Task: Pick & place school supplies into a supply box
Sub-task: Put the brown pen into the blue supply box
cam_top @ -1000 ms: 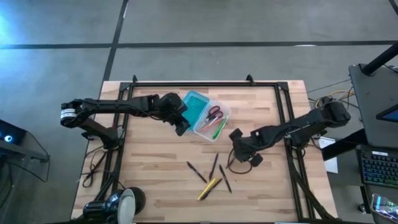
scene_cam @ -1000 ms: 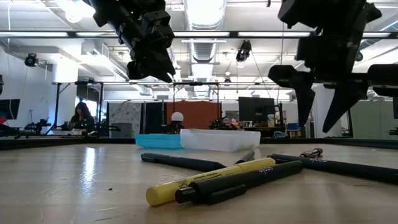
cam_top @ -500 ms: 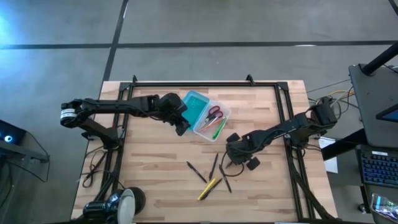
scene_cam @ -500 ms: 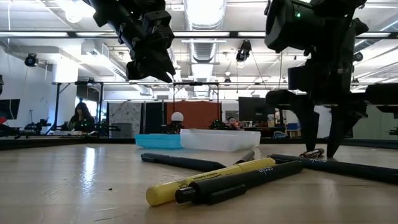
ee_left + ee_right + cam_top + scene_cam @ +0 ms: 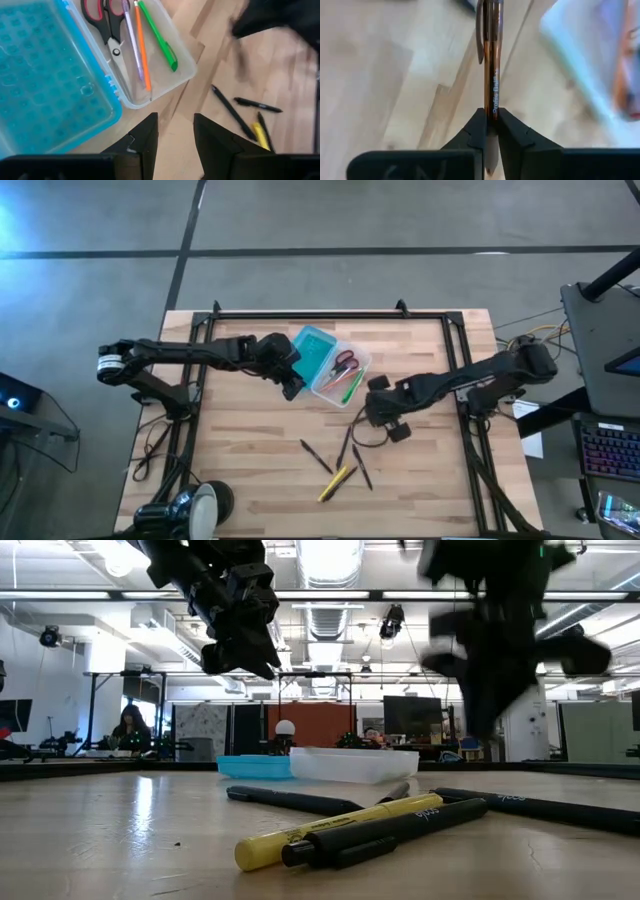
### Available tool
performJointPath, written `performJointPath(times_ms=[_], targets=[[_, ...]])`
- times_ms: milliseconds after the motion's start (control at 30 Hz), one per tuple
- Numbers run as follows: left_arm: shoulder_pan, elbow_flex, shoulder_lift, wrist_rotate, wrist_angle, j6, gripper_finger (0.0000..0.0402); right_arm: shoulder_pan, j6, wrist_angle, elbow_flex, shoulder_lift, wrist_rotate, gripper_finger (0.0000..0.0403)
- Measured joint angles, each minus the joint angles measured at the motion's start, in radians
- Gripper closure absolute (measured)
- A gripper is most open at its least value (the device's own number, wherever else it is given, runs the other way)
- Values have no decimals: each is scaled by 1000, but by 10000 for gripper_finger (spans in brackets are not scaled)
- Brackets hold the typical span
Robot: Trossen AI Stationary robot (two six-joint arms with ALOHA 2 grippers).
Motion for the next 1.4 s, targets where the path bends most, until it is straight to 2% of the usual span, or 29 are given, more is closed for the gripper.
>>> performJointPath(times_ms=[233, 500, 767, 933, 1100, 1267, 1400], targets=[[-5, -54, 0, -9, 103, -50, 294, -175, -89, -31, 106, -15, 73, 386], [-45, -57, 0, -3, 104, -69, 294, -325, -273, -27, 281, 171, 120, 385], [-75, -57, 0, -8, 76, -91, 294, -330, -471, -170, 462, 353, 109, 382], [-82, -57, 0, -14, 49, -94, 294, -328, -505, -182, 503, 373, 102, 381], [-83, -57, 0, -33, 51, -94, 294, -330, -532, -235, 513, 373, 2, 381], [-82, -58, 0, -61, 61, -95, 294, -328, -555, -232, 506, 423, -2, 381], [-82, -55, 0, -62, 70, -95, 294, -329, -566, -211, 525, 478, 48, 380]])
